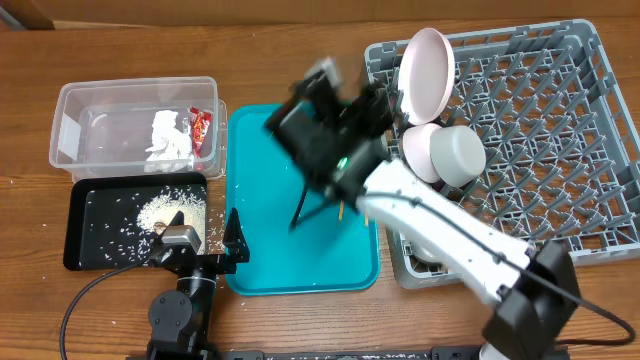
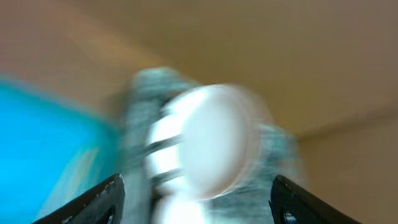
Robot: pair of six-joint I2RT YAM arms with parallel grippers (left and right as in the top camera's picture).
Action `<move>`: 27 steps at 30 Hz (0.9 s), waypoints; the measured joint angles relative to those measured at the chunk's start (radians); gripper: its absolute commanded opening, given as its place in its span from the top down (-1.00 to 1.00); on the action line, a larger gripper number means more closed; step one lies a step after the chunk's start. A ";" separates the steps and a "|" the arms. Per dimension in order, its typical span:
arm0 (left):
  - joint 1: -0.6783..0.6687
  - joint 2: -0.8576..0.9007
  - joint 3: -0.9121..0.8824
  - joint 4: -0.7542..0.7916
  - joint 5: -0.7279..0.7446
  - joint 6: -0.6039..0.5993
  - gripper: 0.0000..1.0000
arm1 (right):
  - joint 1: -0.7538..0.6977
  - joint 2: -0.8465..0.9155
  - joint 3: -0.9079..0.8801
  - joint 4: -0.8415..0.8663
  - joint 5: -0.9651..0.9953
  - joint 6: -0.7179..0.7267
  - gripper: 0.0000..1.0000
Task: Sort waste into correct bins and load items into the dishwasher
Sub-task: 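Move the right gripper to the chopsticks and grasp one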
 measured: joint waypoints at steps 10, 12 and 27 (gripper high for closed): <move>0.000 0.000 0.000 0.000 0.000 0.000 -1.00 | -0.103 -0.003 -0.079 -0.036 -0.624 0.460 -0.25; 0.000 0.000 0.000 0.000 0.000 0.000 -1.00 | -0.126 -0.002 -0.121 -0.002 -0.658 0.508 -0.19; 0.000 0.000 0.000 0.000 0.000 0.000 -0.99 | -0.158 0.063 -0.327 0.198 -0.788 0.666 0.07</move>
